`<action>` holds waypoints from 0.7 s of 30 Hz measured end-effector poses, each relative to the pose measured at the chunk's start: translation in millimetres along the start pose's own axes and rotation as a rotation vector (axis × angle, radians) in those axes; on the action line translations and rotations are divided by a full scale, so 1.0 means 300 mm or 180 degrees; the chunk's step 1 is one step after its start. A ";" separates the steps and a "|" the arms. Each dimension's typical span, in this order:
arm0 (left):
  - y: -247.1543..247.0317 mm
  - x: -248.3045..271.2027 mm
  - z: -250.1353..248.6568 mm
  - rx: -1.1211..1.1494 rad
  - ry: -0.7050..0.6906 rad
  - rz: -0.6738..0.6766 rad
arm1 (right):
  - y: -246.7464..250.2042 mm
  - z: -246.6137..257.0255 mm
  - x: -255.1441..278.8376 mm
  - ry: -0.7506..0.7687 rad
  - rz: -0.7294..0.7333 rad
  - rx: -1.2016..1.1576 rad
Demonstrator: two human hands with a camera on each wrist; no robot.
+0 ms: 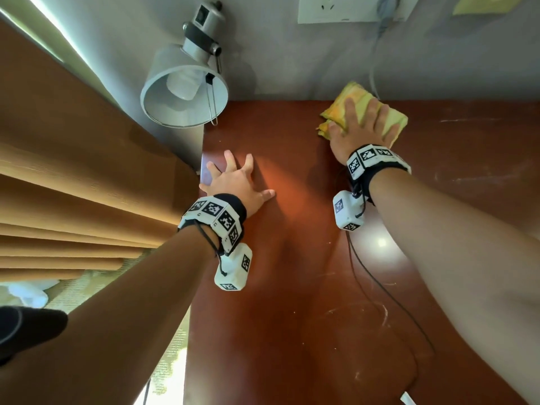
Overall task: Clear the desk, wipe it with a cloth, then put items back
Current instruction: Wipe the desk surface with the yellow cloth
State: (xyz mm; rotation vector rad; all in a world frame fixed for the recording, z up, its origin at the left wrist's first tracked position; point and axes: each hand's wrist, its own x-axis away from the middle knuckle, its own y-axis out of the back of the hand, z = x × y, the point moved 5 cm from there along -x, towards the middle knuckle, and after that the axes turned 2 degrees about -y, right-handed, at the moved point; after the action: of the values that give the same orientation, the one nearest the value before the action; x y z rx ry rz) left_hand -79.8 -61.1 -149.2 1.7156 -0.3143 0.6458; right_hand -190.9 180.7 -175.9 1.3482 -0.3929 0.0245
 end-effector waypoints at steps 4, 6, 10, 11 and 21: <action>0.007 0.001 0.005 -0.0068 -0.0046 0.0012 | -0.019 0.067 0.038 0.0082 -0.0047 0.0011; 0.004 0.005 0.006 -0.0042 -0.0049 0.0016 | -0.048 0.147 0.085 0.0281 -0.0059 0.0078; 0.003 0.023 0.034 0.0152 -0.0157 -0.0252 | -0.122 0.342 0.189 0.0793 0.0094 0.0205; 0.007 0.034 0.051 0.0352 -0.0163 -0.0412 | -0.130 0.377 0.204 0.0879 0.0121 0.0249; -0.010 0.195 0.254 0.1220 0.0155 -0.0731 | -0.209 0.632 0.335 0.1719 0.0158 0.0514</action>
State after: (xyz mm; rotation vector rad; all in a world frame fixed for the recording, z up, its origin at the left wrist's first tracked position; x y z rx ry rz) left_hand -11.9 -125.7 -128.1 2.0594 0.0475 0.6029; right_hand -131.4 -34.9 -174.3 1.4277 0.0344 0.4602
